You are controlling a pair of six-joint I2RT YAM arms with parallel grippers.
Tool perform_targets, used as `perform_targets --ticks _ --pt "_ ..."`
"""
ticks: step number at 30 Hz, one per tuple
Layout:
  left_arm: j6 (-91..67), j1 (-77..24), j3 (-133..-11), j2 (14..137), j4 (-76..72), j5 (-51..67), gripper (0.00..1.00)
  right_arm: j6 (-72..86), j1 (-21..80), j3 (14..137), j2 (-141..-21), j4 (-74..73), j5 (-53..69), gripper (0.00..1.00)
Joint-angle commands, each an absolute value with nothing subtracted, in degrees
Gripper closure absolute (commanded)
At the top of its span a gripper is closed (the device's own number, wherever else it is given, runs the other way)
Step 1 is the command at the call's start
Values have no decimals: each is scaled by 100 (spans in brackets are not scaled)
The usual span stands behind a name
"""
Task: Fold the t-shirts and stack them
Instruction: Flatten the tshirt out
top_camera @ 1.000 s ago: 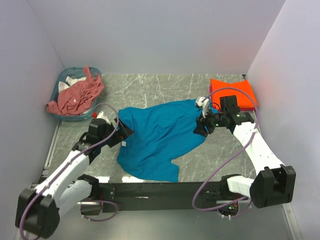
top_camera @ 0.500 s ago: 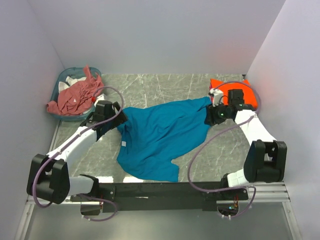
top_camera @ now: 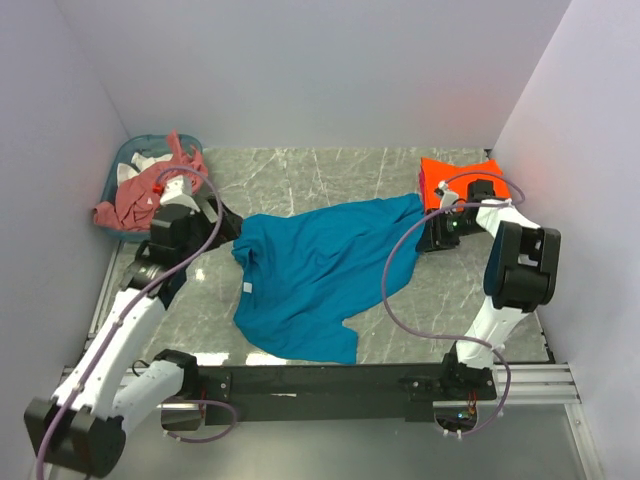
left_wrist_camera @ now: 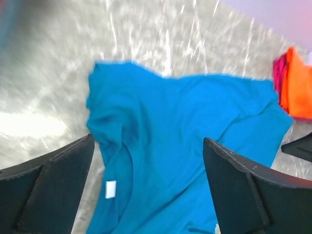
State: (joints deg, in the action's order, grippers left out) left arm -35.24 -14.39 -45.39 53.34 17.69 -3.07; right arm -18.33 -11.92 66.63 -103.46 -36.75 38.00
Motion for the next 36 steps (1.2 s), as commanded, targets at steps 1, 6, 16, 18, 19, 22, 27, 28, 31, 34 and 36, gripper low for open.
perform_targets --ticks 1,6,16,18,19,22,27,28,31,34,36 --pt "-2910 -1362 -5000 4896 2214 -632 1 -1591 -1169 7127 -10608 -3867 4008 55" --pt "-2382 -1345 -4817 4246 2409 -826 1 -1415 -1081 7198 -10810 -3850 3806 56" --pt "-2189 -1345 -4315 3841 2162 -791 1 -1116 -853 7198 -10819 -3841 3595 72" --pt "-2180 -1345 -4316 3841 2180 -747 1 -1125 -782 7190 -10680 -3858 3551 78" --pt "-2188 -1345 -4307 3806 2188 -730 1 -1160 -747 7155 -10609 -3858 3533 84" --pt "-2197 -1345 -4289 3701 2171 -703 0 -1221 -475 7163 -10301 -3929 3375 89" --pt "-2188 -1345 -4280 3656 2145 -686 1 -1143 480 7391 -10072 -3964 3121 93" --pt "-2188 -1345 -4280 3682 2145 -677 0 -1108 675 7470 -10098 -3946 3068 93" --pt "-2188 -1336 -4280 3709 2145 -633 1 -1142 1350 7881 -10396 -4060 2892 90" --pt "-2197 -1336 -4272 3709 2153 -598 1 -1413 1844 8304 -10810 -4376 2813 76" --pt "-2197 -1336 -4271 3691 2162 -589 0 -1529 1925 8463 -10933 -4578 2821 67"
